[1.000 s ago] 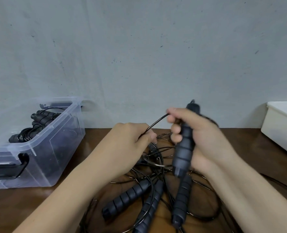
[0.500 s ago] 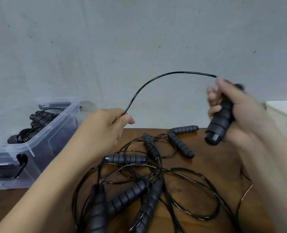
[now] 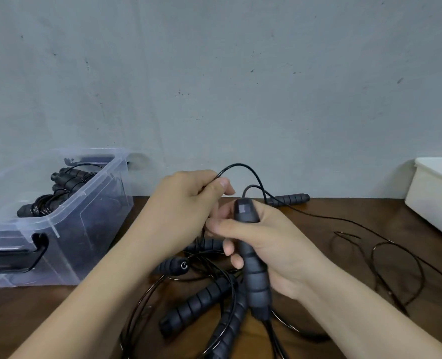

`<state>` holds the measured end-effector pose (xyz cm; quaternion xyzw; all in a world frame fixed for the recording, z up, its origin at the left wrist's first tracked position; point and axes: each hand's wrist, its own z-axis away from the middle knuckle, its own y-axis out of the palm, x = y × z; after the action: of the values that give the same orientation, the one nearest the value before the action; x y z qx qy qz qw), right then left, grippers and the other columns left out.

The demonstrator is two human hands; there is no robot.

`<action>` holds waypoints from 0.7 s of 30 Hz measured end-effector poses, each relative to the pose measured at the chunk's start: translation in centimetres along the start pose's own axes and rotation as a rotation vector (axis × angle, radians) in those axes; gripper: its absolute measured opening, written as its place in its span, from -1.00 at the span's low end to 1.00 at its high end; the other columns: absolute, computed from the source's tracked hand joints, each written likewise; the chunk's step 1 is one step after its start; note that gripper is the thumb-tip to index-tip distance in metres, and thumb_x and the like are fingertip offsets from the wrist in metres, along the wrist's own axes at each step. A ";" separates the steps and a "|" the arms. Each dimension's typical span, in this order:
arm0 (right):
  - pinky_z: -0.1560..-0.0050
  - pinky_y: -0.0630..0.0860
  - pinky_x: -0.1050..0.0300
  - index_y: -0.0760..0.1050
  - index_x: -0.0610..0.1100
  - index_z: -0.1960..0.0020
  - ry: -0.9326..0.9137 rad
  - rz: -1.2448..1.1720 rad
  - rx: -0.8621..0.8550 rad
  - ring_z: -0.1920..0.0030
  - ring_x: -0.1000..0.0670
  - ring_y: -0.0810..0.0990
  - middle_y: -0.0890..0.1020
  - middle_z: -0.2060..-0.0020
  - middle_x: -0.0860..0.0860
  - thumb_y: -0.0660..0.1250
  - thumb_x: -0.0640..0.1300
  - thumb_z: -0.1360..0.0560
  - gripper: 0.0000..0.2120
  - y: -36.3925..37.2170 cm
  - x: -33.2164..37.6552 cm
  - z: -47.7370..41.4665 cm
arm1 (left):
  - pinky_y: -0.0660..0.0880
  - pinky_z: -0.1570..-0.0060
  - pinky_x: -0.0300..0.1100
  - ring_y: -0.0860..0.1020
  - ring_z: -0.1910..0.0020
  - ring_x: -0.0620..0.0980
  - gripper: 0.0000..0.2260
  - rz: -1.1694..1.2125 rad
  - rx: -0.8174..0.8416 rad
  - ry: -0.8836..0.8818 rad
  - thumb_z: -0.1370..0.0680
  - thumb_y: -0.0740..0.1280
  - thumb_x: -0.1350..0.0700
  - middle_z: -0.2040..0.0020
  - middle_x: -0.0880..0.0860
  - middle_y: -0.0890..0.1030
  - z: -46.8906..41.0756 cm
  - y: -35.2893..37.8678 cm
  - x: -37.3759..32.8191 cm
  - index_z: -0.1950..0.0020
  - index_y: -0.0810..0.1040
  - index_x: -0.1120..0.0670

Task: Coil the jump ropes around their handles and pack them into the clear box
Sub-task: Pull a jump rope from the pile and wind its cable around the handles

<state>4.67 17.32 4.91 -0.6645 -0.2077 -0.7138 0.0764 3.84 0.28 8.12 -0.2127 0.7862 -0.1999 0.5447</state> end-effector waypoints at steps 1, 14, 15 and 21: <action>0.45 0.41 0.16 0.60 -0.22 -0.06 -0.019 0.052 -0.017 0.38 -0.06 0.45 0.62 0.25 -0.18 0.63 -0.15 -0.48 -0.72 0.1 -0.2 -0.1 | 0.45 0.29 -0.17 0.54 0.44 -0.15 -0.73 0.025 -0.029 0.009 -0.73 0.25 -0.03 0.39 -0.03 0.62 0.0 0.1 0.0 0.03 0.71 -0.09; 0.42 0.47 0.09 0.55 -0.31 0.00 -0.160 0.210 -0.142 0.41 -0.04 0.57 0.77 0.19 -0.15 0.50 -0.19 -0.61 -0.80 1.1 -2.7 -0.2 | 0.58 0.00 -0.08 0.71 -0.06 -0.02 -0.70 0.481 -0.027 0.025 -0.70 0.31 -0.11 -0.07 -0.01 0.73 -0.8 -0.5 0.7 -0.20 0.72 0.04; 0.44 0.44 0.11 0.55 -0.29 0.02 -0.162 0.143 -0.147 0.43 -0.03 0.52 0.75 0.22 -0.16 0.50 -0.20 -0.61 -0.82 0.9 -2.2 -0.3 | 0.59 -0.11 -0.01 0.70 -0.13 -0.01 -0.67 0.441 0.006 0.030 -0.69 0.30 -0.17 -0.13 0.00 0.73 -0.7 -0.6 1.0 -0.23 0.71 0.00; 0.51 0.35 0.24 0.47 -0.23 0.00 -0.107 -0.121 -0.099 0.48 0.05 0.38 0.58 0.37 -0.05 0.46 -0.20 -0.61 -0.82 -1.9 1.6 -0.5 | 0.53 -0.34 0.22 0.68 -0.24 0.07 -0.46 0.244 0.369 0.051 -0.66 0.19 -0.36 -0.18 0.05 0.73 1.8 0.9 3.5 -0.35 0.62 0.02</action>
<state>3.30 19.09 6.09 -0.6908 -0.2156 -0.6901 -0.0110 4.29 -1.06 4.31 -0.0073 0.7697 -0.2783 0.5745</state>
